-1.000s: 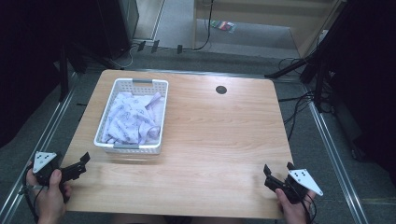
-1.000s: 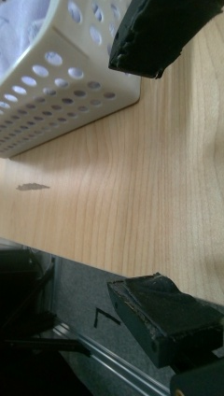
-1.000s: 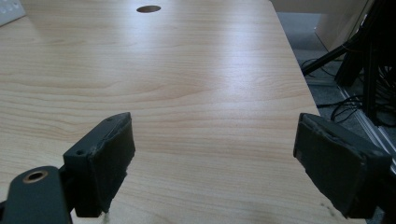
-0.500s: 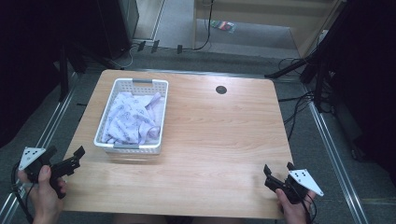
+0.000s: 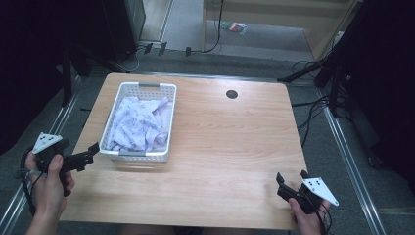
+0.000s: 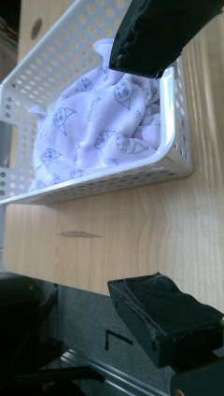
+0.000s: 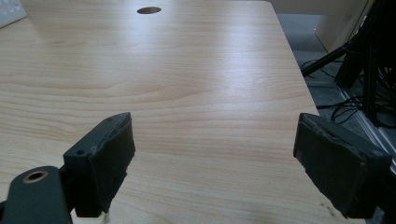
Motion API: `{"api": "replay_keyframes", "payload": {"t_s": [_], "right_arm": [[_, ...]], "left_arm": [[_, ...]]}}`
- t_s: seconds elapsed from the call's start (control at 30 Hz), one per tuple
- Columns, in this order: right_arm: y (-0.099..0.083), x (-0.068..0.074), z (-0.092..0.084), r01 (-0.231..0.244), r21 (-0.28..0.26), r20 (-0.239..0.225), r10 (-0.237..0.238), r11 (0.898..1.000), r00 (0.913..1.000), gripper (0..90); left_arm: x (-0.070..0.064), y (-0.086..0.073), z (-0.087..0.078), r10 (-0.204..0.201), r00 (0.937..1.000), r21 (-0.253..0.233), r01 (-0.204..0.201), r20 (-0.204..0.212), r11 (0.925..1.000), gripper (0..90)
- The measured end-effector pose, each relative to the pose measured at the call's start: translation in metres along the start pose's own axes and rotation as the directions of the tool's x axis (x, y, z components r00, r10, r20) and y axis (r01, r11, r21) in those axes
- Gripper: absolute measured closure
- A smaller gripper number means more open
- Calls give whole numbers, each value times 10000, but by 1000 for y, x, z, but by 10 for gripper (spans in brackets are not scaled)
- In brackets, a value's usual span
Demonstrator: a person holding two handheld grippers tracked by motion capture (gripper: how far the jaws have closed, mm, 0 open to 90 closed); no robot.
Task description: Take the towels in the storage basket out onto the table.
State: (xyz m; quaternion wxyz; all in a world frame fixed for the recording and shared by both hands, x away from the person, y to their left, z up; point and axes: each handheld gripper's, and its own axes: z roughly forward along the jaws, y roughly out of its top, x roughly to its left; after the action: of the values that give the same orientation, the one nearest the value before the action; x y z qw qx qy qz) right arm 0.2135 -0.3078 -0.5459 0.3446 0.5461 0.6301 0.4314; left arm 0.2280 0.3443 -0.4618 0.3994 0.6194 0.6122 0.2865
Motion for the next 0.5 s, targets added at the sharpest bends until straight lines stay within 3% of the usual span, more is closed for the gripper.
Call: {"api": "replay_keyframes", "payload": {"t_s": [0.27, 0.5], "right_arm": [[0, 0, 0, 15, -12, -11, -15, 10000, 10000, 127], [0, -1, 0, -4, -18, 23, 4, 10000, 10000, 127]], "left_arm": [[-10, 20, 17, 401, 9992, 1249, -393, -39, 9914, 0], [-23, 35, 25, 597, 9982, 1597, -601, 72, 9853, 0]]}}
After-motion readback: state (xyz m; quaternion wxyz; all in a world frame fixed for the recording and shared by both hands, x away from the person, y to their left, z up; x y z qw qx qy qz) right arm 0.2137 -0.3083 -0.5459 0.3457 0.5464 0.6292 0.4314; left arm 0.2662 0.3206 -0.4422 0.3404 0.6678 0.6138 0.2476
